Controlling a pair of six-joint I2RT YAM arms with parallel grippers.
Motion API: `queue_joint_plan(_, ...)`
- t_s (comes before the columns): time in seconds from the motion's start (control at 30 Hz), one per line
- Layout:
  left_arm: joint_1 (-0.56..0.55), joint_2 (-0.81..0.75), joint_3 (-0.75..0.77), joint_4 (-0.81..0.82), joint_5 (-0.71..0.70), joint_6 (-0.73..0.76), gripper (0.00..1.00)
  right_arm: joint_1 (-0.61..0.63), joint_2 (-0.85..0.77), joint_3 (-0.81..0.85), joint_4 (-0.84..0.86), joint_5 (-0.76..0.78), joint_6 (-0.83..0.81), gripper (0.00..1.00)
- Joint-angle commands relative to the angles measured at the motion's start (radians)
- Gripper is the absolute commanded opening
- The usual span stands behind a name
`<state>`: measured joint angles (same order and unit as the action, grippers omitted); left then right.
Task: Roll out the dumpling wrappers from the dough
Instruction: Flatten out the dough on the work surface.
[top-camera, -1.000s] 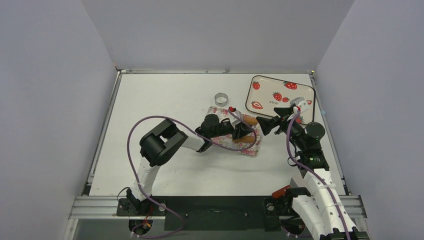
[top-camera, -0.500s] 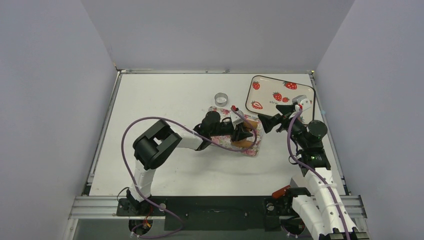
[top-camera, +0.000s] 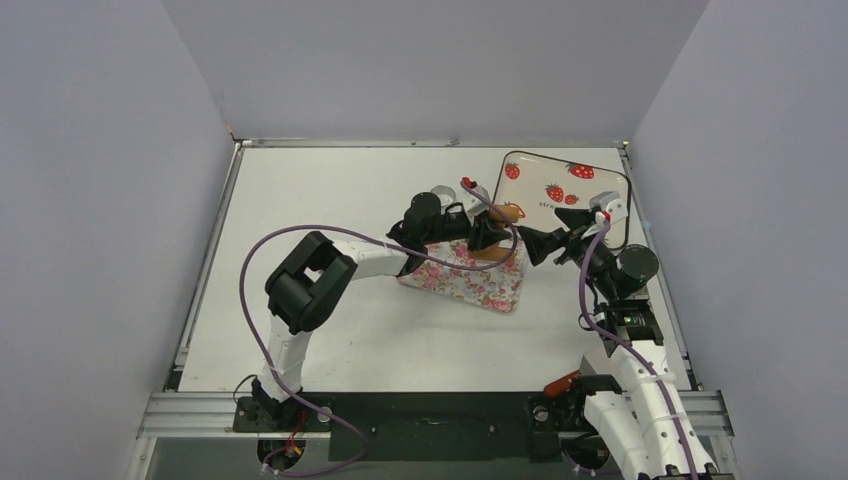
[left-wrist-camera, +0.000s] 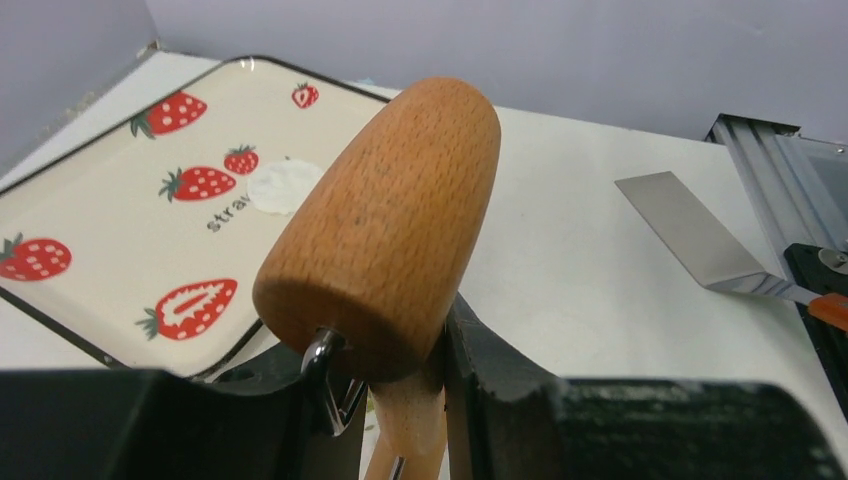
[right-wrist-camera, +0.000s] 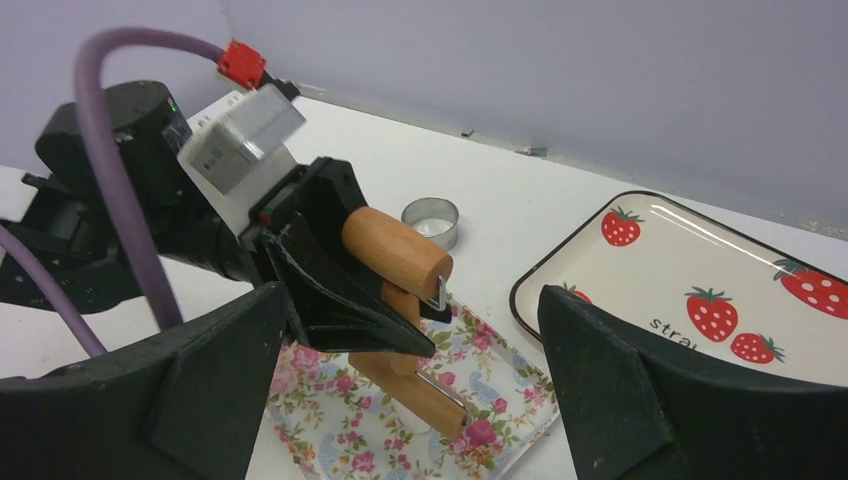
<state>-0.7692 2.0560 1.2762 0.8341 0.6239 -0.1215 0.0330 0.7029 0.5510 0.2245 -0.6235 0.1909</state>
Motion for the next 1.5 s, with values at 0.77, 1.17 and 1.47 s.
queue_joint_plan(0.77,-0.040,0.107,0.032,-0.022,-0.280,0.072,0.00,-0.027,0.025,0.025,0.021,0.003,-0.027,0.91)
queue_joint_plan(1.17,-0.086,0.101,0.019,-0.145,-0.450,0.002,0.00,-0.030,-0.026,0.032,0.000,-0.011,-0.023,0.91)
queue_joint_plan(1.47,-0.072,0.124,-0.075,0.011,-0.354,-0.083,0.00,-0.069,-0.055,0.038,-0.072,-0.008,0.018,0.91)
